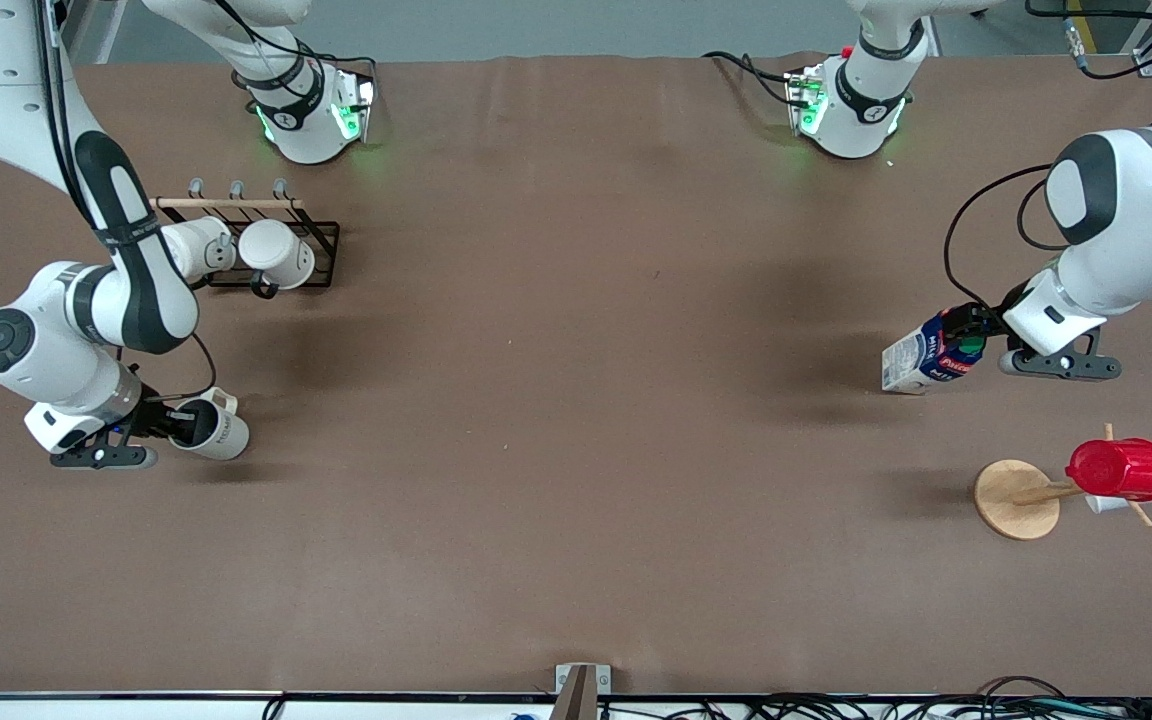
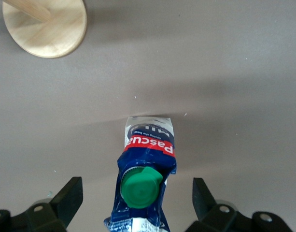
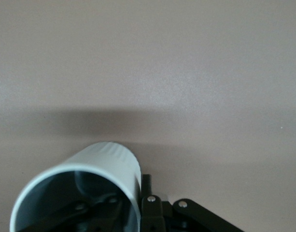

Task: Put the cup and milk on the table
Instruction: 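Grasp the white mug with the right gripper while the left gripper grasps the milk carton, then carry the mug and the milk carton toward the table's middle with both grippers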

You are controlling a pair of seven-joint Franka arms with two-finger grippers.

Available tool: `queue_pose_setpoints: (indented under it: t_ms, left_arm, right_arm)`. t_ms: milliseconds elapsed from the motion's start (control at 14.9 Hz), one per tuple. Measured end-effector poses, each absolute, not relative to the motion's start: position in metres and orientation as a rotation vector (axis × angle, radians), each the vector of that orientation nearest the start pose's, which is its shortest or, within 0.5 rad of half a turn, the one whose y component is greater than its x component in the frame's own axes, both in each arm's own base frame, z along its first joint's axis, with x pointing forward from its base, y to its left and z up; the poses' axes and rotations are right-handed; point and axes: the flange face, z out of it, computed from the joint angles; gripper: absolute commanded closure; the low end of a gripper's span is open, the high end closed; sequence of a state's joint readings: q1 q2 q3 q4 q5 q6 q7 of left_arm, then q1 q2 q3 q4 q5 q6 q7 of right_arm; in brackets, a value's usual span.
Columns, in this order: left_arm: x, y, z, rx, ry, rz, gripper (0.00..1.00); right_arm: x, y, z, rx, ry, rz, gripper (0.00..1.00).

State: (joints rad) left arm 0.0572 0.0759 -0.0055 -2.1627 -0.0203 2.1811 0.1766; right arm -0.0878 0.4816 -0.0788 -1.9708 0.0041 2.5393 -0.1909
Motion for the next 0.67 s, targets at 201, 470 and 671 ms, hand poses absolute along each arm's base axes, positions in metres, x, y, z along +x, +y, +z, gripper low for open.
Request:
queue_pose_setpoints:
  t_ms: [201, 470, 671]
  left_arm:
    - [0.539, 0.027, 0.343, -3.16, 0.178, 0.129, 0.0]
    - [0.538, 0.027, 0.331, -3.161, 0.181, 0.163, 0.06]
    - [0.538, 0.027, 0.33, -3.161, 0.182, 0.163, 0.48]
  right_arm:
    - [0.619, -0.097, 0.239, -3.18, -0.058, -0.077, 1.0]
    - [0.636, -0.045, 0.31, -3.133, -0.161, 0.04, 1.0]
    - [0.638, 0.043, 0.358, -3.084, -0.233, 0.002, 0.99]
